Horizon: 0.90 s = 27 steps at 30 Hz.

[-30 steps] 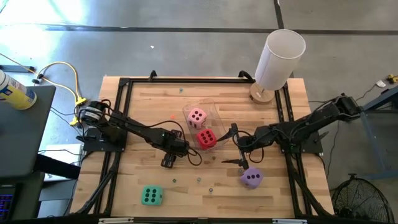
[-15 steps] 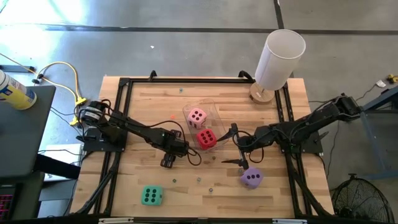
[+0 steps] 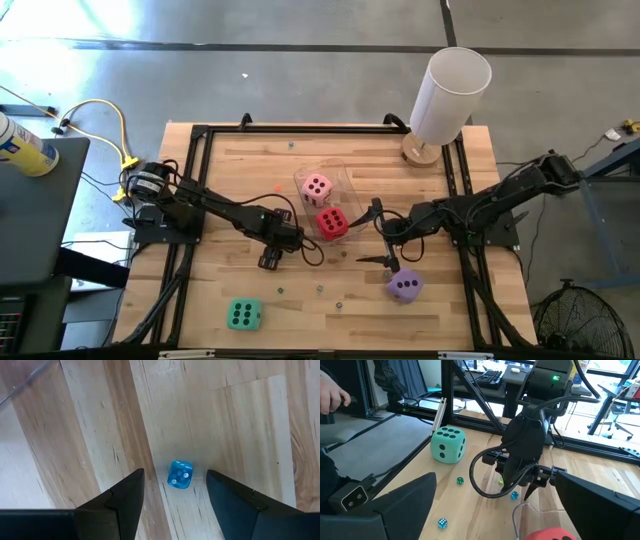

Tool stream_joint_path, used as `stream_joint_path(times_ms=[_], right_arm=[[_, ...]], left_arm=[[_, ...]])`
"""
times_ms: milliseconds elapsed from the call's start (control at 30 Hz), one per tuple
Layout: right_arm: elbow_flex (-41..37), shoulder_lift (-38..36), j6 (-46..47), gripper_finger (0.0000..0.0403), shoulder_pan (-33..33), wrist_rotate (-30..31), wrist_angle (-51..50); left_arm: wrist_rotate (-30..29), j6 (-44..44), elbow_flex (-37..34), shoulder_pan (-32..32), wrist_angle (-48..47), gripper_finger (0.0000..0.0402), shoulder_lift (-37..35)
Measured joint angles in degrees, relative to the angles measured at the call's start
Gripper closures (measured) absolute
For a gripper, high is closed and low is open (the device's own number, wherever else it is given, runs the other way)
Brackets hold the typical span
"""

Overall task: Pick & Place Dice
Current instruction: Put the small blue dice into the transparent bin

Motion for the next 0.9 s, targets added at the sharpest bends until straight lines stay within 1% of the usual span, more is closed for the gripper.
stream_joint_path(times_ms=[133,233,300,600,733,900], right_arm=[[0.00,-0.01,0.00,0.0003,0.00,0.00,0.00],[0.00,0.00,0.00,0.0003,-0.02,0.00,0.02],[0.00,-0.01,0.00,0.0003,-0.02,0.00,0.02],[0.00,0.01,0.02,0.0003,-0.02,0.01,0.09],[0.00,-0.01,0.02,0.0003,-0.02,0.00,0.09],[0.00,-0.01,0.02,0.0003,-0.02,0.01,0.11]], left_arm=[[-0.04,0.17,0.00,0.00,0.00,0.0198,-0.02],[-0.17,0.19,0.00,-0.15,0.00,0.0207,-0.02],[-0.17,0.19,0.00,-0.15,0.00,0.0221,-0.02],[0.09,0.19,-0.01,-0.15,0.00,0.0309,-0.02],[0.11,0.19,-0.02,-0.15,0.00,0.0331,-0.02],[0.13,0.21,-0.02,-0.15,0.00,0.0346,-0.07]])
